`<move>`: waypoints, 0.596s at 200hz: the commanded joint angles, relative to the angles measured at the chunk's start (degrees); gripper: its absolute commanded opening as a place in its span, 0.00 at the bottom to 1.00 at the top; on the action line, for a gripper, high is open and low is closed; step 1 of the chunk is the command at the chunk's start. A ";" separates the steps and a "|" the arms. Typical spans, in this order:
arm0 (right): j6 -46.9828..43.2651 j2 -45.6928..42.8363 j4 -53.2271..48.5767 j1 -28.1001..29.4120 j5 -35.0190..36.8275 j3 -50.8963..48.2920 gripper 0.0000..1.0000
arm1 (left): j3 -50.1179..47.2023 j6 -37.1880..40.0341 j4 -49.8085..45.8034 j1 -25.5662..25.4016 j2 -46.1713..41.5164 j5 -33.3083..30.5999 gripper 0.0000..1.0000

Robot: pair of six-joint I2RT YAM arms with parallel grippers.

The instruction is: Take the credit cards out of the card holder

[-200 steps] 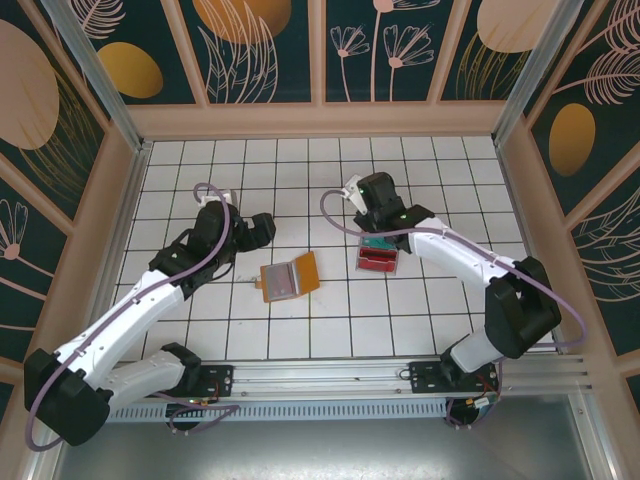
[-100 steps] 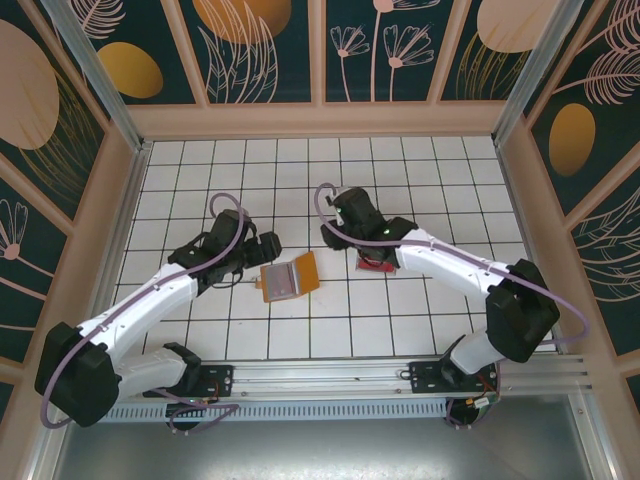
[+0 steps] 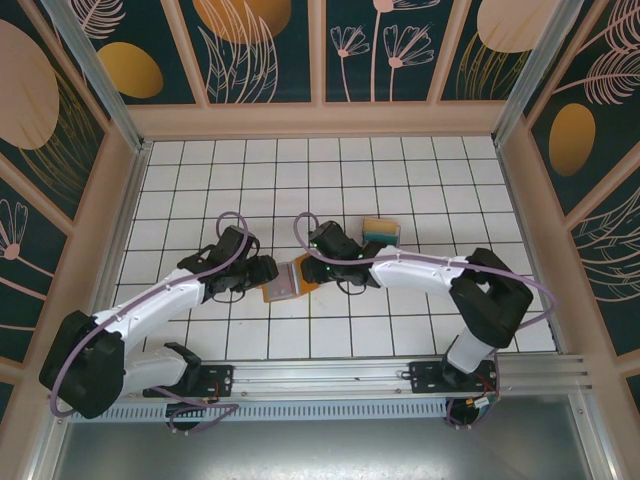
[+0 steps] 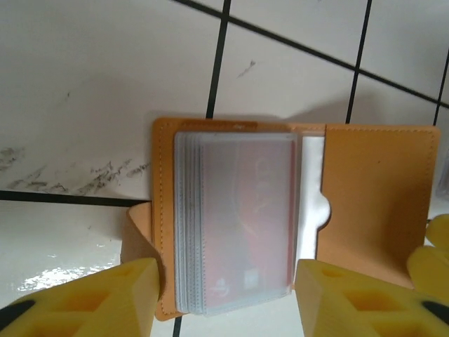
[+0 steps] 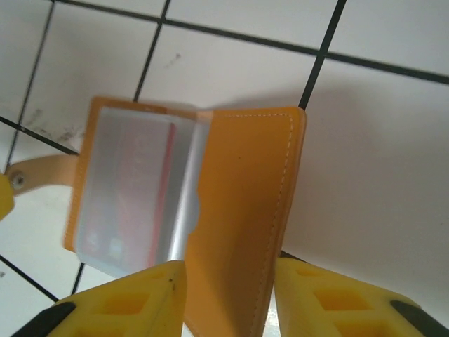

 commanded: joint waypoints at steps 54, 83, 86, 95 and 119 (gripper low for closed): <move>5.62 1.67 2.68 0.42 -1.05 -2.42 0.18 | -1.05 0.83 2.49 -0.56 3.00 2.38 0.47; 6.23 2.42 2.65 0.48 -1.06 -2.58 0.07 | -0.22 1.43 2.16 -0.51 3.36 1.85 0.46; 6.28 2.49 2.60 0.43 -1.05 -2.57 0.06 | -0.13 1.52 2.13 -0.53 3.37 1.79 0.47; 6.49 2.53 2.69 0.50 -1.04 -2.63 0.02 | 0.32 1.80 1.76 -0.73 3.52 1.39 0.47; 7.22 2.62 2.88 0.50 -0.99 -2.77 0.00 | 3.20 2.42 -0.38 -1.51 2.67 0.63 0.47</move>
